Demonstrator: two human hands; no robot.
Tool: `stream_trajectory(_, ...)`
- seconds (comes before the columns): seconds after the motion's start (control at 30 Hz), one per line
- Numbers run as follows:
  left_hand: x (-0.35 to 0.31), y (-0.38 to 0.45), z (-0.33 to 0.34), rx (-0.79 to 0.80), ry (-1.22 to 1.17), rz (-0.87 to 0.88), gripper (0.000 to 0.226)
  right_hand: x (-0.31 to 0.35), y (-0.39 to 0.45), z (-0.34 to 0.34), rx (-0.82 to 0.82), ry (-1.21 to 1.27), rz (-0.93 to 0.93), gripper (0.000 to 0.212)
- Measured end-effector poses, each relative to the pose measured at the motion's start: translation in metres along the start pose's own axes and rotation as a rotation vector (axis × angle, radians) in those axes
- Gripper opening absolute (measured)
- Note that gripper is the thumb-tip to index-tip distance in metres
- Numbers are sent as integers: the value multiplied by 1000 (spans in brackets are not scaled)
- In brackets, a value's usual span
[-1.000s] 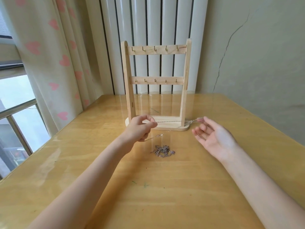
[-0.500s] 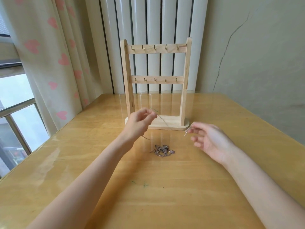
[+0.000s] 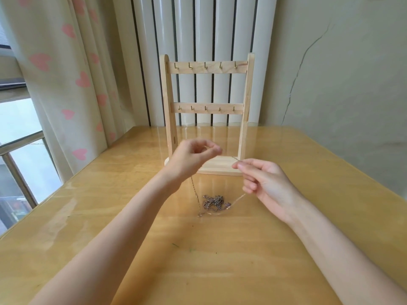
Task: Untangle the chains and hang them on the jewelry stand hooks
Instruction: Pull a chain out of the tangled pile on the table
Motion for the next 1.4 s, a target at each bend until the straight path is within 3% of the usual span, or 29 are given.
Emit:
stream_trajectory(0.17, 4, 2, -35, -245, -57, -44, 14, -2, 5, -17, -45, 42, 13, 11)
stream_trajectory(0.27, 9, 2, -39, -271, 5, -36, 19, -7, 8, -18, -58, 11, 22, 11)
stream_trajectory(0.4, 6, 4, -32, -144, 53, -13, 15, -5, 4, -10, -20, -179, 12, 8)
stream_trajectory(0.53, -7, 14, -17, 101, 178, -4, 14, 8, 9, 11, 8, -482, 34, 26)
stream_trajectory(0.63, -19, 29, -14, 195, 246, -14, 16, 36, 20, 26, -16, -332, -42, 21)
stream_trajectory(0.73, -26, 42, -25, 138, 213, -48, 14, 62, 29, 35, -26, -158, -38, 11)
stream_trajectory(0.9, -29, 51, -47, 48, 136, -72, 12, 73, 45, 64, 33, -225, 48, 9)
stream_trajectory(1.03, -36, 59, -67, 20, 77, -103, 11, 88, 57, 84, 10, -325, 11, 14)
stream_trajectory(1.2, -39, 73, -101, -91, 10, -71, 15, 123, 67, 98, 86, -130, -28, 22)
stream_trajectory(1.4, -36, 91, -124, -274, 232, 71, 19, 170, 93, 117, -410, -411, -380, 12)
Point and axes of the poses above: each hand's wrist, its own y-axis towards the middle knuckle, its own z-axis out of the palm, x = y × z, the point moved 3 cm from there along y, towards the middle knuckle, and after that the axes turned 13 degrees about z, right-handed, at the moved point
